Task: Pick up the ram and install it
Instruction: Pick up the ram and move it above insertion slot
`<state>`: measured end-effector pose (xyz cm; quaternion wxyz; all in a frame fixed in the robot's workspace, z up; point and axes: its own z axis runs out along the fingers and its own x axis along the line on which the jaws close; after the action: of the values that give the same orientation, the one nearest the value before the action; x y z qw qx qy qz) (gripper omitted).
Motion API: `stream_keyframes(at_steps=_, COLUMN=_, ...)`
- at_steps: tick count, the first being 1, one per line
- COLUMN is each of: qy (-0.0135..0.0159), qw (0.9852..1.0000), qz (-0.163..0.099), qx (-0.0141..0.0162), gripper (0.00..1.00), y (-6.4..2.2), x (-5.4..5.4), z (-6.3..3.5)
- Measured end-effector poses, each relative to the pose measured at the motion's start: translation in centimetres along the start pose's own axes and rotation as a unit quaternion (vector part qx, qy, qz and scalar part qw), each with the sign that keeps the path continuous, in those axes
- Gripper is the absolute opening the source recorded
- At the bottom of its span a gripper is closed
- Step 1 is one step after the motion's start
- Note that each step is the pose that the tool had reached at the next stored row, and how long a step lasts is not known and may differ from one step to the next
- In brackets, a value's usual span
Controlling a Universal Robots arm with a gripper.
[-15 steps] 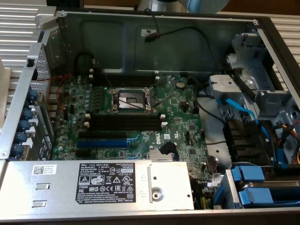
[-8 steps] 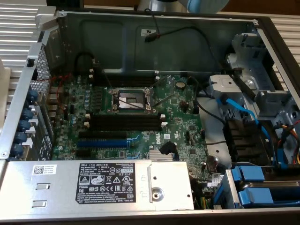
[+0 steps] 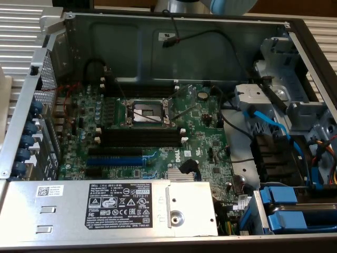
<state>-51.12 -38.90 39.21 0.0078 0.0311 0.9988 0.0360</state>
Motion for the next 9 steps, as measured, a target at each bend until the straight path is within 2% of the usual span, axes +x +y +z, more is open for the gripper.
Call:
stream_keyframes(at_steps=1, qy=0.0000, qw=1.0000, qz=0.000, qx=0.0000, gripper=0.18, y=0.00, x=0.00, z=0.00)
stream_keyframes(at_steps=3, qy=0.0000, qw=1.0000, qz=0.000, qx=0.0000, gripper=0.18, y=0.00, x=0.00, z=0.00)
stream_keyframes(at_steps=4, qy=0.0000, qw=1.0000, qz=0.000, qx=0.0000, gripper=0.25, y=0.00, x=0.00, z=0.00)
stream_keyframes(at_steps=9, qy=0.0000, qw=1.0000, qz=0.000, qx=0.0000, gripper=0.25, y=0.00, x=0.00, z=0.00)
